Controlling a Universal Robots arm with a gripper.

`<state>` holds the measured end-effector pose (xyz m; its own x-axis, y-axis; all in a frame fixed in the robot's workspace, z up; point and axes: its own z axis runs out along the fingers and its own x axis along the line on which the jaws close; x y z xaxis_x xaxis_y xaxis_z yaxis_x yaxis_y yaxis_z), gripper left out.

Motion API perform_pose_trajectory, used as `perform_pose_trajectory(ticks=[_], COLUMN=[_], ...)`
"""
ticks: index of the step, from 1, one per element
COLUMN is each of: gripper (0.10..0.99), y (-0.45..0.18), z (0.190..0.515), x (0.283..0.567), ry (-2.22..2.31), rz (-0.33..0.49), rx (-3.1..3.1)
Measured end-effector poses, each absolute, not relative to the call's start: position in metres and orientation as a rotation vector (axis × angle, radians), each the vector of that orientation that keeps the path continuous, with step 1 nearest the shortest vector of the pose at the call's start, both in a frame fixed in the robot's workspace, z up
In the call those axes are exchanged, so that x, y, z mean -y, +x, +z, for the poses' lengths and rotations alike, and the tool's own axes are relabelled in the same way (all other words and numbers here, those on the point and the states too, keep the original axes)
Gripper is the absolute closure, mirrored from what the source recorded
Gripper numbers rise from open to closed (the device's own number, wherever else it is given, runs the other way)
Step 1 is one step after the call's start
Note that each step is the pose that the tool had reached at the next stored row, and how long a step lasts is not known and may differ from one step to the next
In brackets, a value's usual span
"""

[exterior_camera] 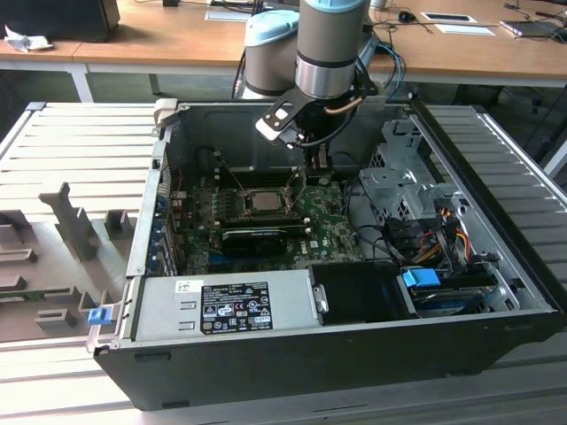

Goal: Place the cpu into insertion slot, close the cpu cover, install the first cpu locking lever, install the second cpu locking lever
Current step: 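Close the cpu cover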

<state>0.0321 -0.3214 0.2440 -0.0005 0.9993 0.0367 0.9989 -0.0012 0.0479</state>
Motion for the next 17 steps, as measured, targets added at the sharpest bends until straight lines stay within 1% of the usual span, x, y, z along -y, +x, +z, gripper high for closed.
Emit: perform_pose_trajectory(ticks=[17], gripper=[0.980], y=[0.0271], z=[0.2440], x=[0.3214], ry=[2.216], rz=[0.094], rx=[-2.214])
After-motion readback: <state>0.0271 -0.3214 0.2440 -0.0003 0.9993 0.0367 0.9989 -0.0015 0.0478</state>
